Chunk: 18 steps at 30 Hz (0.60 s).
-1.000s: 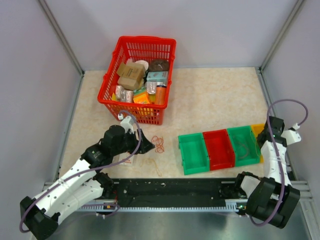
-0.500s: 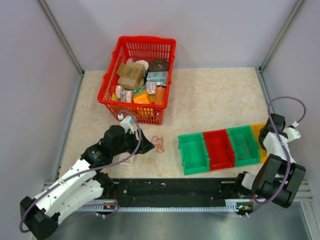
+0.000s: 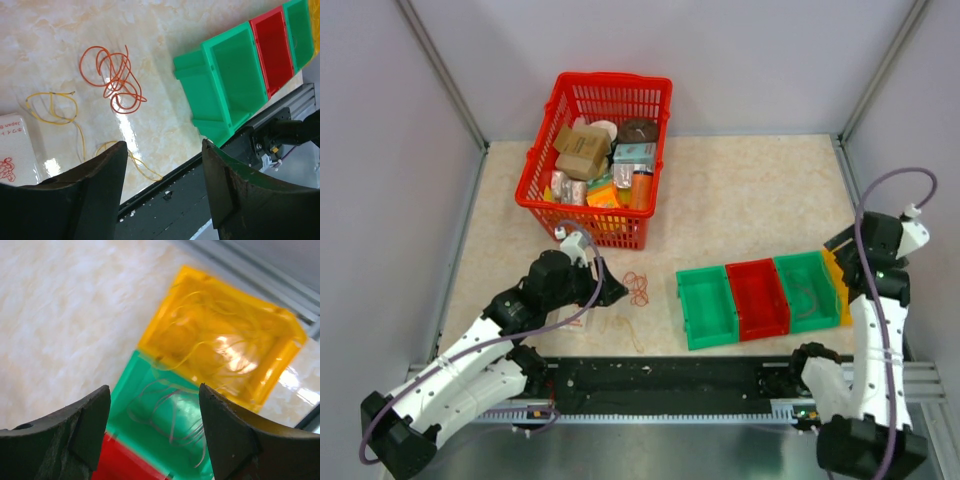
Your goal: Untangle the cables
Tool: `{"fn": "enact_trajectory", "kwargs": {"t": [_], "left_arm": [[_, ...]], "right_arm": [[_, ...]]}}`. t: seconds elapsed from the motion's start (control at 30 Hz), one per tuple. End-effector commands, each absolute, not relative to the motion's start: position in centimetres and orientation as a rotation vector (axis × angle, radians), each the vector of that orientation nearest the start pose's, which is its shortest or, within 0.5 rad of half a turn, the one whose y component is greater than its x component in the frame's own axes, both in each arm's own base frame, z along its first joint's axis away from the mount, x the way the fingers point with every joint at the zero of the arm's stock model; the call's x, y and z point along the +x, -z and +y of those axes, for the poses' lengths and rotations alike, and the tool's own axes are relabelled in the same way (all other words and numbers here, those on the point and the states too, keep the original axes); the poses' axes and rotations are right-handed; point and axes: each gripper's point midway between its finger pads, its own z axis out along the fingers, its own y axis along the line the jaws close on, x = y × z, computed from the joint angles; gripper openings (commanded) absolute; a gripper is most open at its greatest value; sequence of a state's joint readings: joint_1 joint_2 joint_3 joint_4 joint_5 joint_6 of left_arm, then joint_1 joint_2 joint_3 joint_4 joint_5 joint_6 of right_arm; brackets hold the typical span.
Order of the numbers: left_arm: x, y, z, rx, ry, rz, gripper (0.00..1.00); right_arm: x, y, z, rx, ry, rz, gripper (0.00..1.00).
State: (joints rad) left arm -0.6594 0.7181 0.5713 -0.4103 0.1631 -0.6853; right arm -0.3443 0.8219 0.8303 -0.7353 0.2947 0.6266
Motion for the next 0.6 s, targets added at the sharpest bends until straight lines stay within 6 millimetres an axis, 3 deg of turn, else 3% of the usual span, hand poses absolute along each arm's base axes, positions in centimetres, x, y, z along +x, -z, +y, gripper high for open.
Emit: {"fn": "enact_trajectory", "kwargs": {"t": [0.0, 0.1, 0.13, 0.2, 0.23, 0.33, 0.43, 0.5, 0.57], "left_arm": [[18.6, -14.8, -18.9, -0.030, 0.820, 2.271, 0.65], [18.9, -13.7, -16.6, -0.184, 0.690, 2.295, 0.66], [18.7, -13.3, -15.6, -0.238, 0.652, 2.296, 0.66], [18.4, -13.0, -15.2, -0.260, 0.664, 2.276, 0.66], [18.2, -12.6, -15.1, -0.278, 0.670, 2.279, 0.66], [17.7, -11.8, -14.3, -0.336, 0.648, 2.297, 0.65], [17.4, -11.7, -13.2, -0.378, 0.606, 2.291, 0.63], [17.4, -12.2, -12.4, -0.408, 0.582, 2.265, 0.62], [17.4, -12.6, -11.7, -0.436, 0.571, 2.228, 0.61]], "right_arm": [[23.3, -22.7, -4.1, 0.829, 0.057, 2.014, 0.71], [24.5, -23.6, 5.9, 0.380, -0.180, 2.093, 0.71], [24.2, -23.2, 13.0, 0.090, -0.316, 2.067, 0.72], [22.9, -22.0, 18.7, -0.101, -0.481, 2.065, 0.72], [21.9, -21.8, 22.8, -0.220, -0.613, 2.043, 0.72], [17.3, -21.9, 31.8, -0.546, -0.827, 1.926, 0.71], [13.6, -21.0, 37.7, -0.782, -0.846, 1.864, 0.71], [13.2, -18.0, 39.6, -0.836, -0.815, 1.927, 0.71], [12.9, -16.2, 40.9, -0.848, -0.841, 1.944, 0.71]]}}
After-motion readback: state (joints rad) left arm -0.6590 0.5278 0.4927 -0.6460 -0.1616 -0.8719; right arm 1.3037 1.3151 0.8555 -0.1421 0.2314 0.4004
